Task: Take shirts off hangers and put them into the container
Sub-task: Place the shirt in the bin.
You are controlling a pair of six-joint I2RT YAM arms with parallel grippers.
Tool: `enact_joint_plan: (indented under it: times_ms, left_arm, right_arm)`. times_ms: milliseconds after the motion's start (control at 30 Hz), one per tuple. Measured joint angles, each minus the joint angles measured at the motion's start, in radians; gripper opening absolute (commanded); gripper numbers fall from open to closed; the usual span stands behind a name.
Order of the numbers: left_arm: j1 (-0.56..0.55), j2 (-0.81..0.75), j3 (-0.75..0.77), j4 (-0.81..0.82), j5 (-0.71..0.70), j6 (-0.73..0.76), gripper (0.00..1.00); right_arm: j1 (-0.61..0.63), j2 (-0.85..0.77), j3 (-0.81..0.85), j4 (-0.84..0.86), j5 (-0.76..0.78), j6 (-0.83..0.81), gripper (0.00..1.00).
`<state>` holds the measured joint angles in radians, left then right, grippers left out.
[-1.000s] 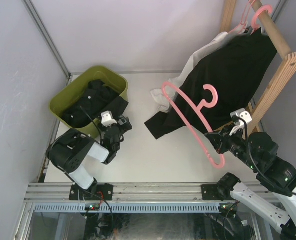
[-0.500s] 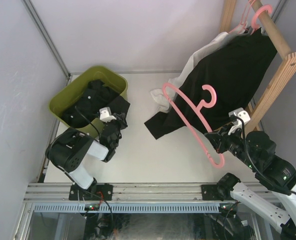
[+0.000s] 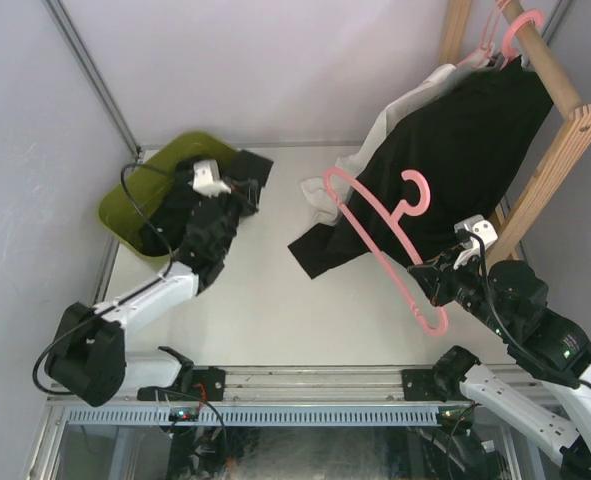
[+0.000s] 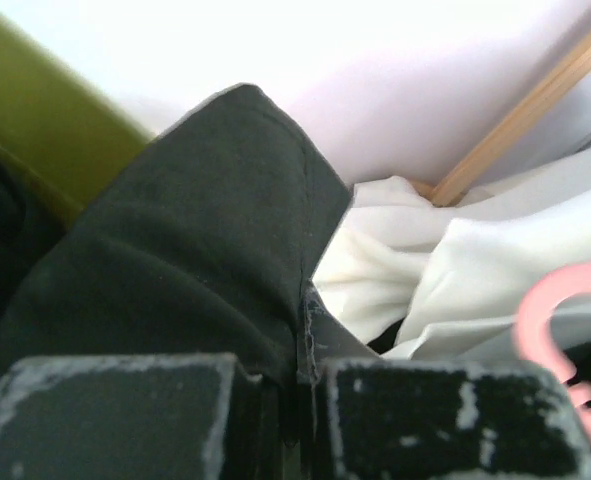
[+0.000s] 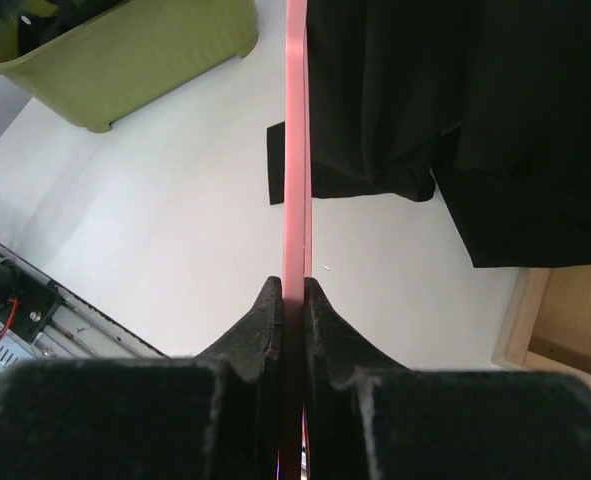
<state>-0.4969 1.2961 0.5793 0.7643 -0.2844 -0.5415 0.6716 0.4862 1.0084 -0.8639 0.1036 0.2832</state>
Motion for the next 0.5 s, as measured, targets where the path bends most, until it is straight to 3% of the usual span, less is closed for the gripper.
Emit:
enact_joint_plan:
  times_ms: [167,267,367,500]
  left_arm:
    - [0.053,-0.045,0.410,-0.483,-0.045,0.056,0.00]
    - [0.150,-0.041,0.505,-0.661,-0.061,0.064,0.02]
    - [0.235,0.013,0.539,-0.811,-0.072,0.068,0.12]
    - [0.264,0.182,0.619,-0.996,-0.066,0.108,0.30]
  right_arm:
    - [0.000,0.003,0.000,0.001,-0.002,0.000,0.01]
    - [0.000,0.011,0.000,0.004,-0.010,0.000,0.01]
    - [0.000,0.018,0.000,0.010,-0.019,0.001,0.01]
    - [0.000,0.019,0.000,0.011,-0.029,0.001,0.01]
